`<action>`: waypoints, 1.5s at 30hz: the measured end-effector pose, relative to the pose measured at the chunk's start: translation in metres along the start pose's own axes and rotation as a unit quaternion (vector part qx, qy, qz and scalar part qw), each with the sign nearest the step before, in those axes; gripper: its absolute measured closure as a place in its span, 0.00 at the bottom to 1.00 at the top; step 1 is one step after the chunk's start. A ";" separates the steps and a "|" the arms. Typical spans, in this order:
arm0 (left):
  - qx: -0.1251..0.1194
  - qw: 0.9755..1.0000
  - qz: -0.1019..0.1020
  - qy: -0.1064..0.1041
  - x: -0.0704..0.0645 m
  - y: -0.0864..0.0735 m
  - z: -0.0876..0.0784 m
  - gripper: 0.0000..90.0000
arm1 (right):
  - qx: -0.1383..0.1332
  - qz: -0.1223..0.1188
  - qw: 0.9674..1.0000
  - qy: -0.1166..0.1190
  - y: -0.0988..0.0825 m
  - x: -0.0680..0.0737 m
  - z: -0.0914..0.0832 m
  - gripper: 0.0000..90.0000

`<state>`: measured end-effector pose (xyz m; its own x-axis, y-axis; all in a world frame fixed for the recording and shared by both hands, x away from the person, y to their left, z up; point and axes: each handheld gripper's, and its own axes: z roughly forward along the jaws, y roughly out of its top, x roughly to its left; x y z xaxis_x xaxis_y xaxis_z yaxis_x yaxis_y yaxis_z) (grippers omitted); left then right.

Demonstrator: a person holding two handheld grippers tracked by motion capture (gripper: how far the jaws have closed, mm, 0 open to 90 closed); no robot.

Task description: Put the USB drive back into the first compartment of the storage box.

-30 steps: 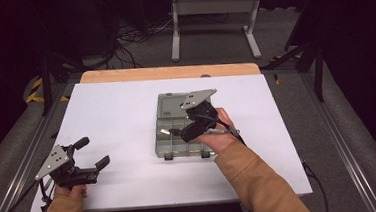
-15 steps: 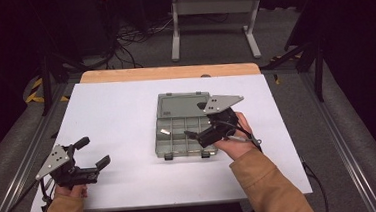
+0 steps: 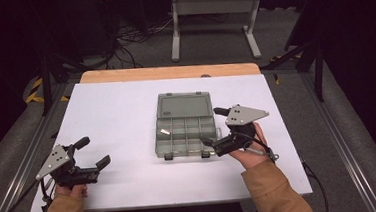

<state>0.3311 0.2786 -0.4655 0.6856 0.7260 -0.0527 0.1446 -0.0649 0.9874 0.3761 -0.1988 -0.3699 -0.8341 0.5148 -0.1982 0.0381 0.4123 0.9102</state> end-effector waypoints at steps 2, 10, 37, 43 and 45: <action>0.000 1.000 0.000 0.000 0.000 0.000 0.000 0.00 | -0.006 0.003 1.000 -0.001 -0.003 0.000 -0.002 0.03; -0.004 1.000 0.000 0.000 0.000 0.000 0.000 0.00 | -0.033 0.017 0.999 -0.017 -0.030 0.000 -0.017 0.02; -0.007 1.000 0.001 -0.004 -0.001 0.001 -0.001 0.00 | -0.052 0.066 0.995 -0.049 -0.103 0.007 -0.030 0.01; -0.013 1.000 -0.003 -0.008 0.000 0.000 -0.002 0.00 | -0.047 0.069 0.995 -0.060 -0.112 0.010 -0.029 0.01; -0.012 1.000 -0.005 -0.009 0.000 0.000 -0.002 0.00 | -0.047 0.070 0.995 -0.062 -0.113 0.010 -0.028 0.01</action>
<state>0.3298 0.2805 -0.4649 0.6966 0.7146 -0.0645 0.1335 -0.0407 0.9902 0.3480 -0.2608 -0.4643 -0.7501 0.6528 -0.1053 0.0928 0.2616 0.9607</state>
